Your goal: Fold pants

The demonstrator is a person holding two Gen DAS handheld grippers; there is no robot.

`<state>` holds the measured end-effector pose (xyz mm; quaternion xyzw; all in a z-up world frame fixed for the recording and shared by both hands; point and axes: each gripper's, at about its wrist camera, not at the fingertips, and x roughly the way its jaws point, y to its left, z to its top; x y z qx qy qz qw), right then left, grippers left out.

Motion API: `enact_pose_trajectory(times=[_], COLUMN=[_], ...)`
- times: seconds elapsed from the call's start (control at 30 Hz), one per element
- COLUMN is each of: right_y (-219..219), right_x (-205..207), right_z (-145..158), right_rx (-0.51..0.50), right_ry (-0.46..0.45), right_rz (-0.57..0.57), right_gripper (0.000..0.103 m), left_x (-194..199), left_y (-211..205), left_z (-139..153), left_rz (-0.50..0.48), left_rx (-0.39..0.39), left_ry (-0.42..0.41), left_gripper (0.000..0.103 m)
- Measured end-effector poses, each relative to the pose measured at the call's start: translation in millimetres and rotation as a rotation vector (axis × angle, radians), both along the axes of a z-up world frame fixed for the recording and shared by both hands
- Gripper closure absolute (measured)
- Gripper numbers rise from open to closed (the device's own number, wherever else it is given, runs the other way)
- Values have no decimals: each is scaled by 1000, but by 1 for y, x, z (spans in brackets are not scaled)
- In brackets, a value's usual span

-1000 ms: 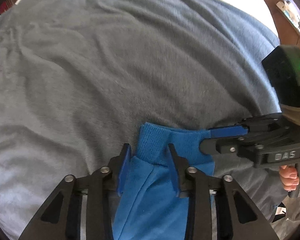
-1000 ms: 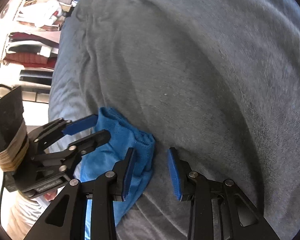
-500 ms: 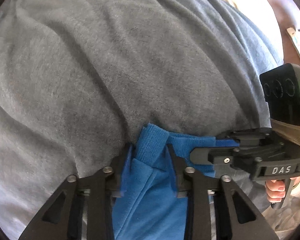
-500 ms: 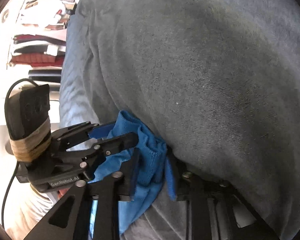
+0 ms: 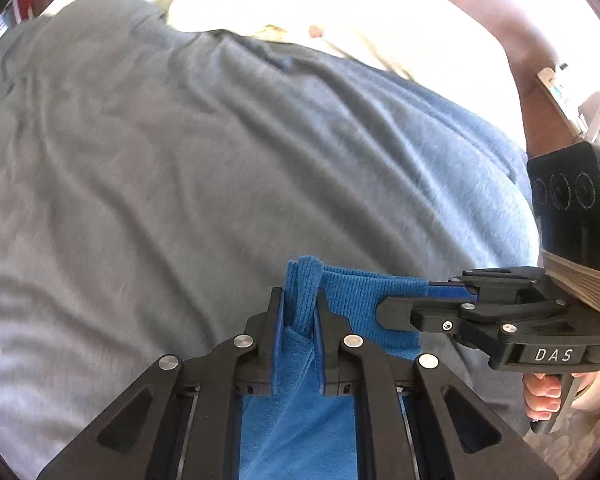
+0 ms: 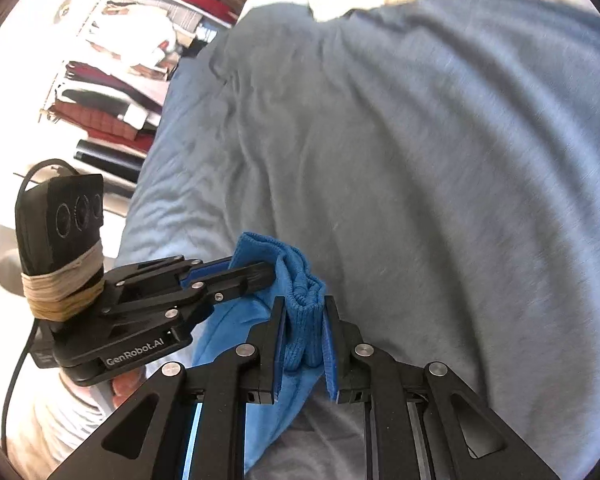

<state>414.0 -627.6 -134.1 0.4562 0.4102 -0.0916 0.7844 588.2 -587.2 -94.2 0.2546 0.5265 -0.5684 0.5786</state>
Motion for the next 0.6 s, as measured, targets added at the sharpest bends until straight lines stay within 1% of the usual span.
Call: enact_pose_trajectory(times=[0.13,0.27,0.37,0.4,0.47,0.6], right_y=[-22,-42,-49,-51,-51,-52], right_x=[-10,-15,-20,-22,-19,-18], right_z=[2,-6,-18,-21,-28,-35], right_rx=[-64,-78,-87,-84,-85,-70], right_ry=[35,73,108,115,128,141], right_rz=[-27,-59,-62,-61,-57,-59], right_gripper=[86,86,86,86,86,86], left_x=[-13,-24,-28,-29,-28,-28], left_y=[-33,-58,-67,-65,-67,-61], left_z=[-12,-29,-42,-42,-49,-54], left_rz=[-18,-55,-70,-68,-56,-43], left_rx=[-2,22,54,59,66,72], left_ry=[12,16,6,7,11,13], left_gripper=[89,89,89,89,89,89])
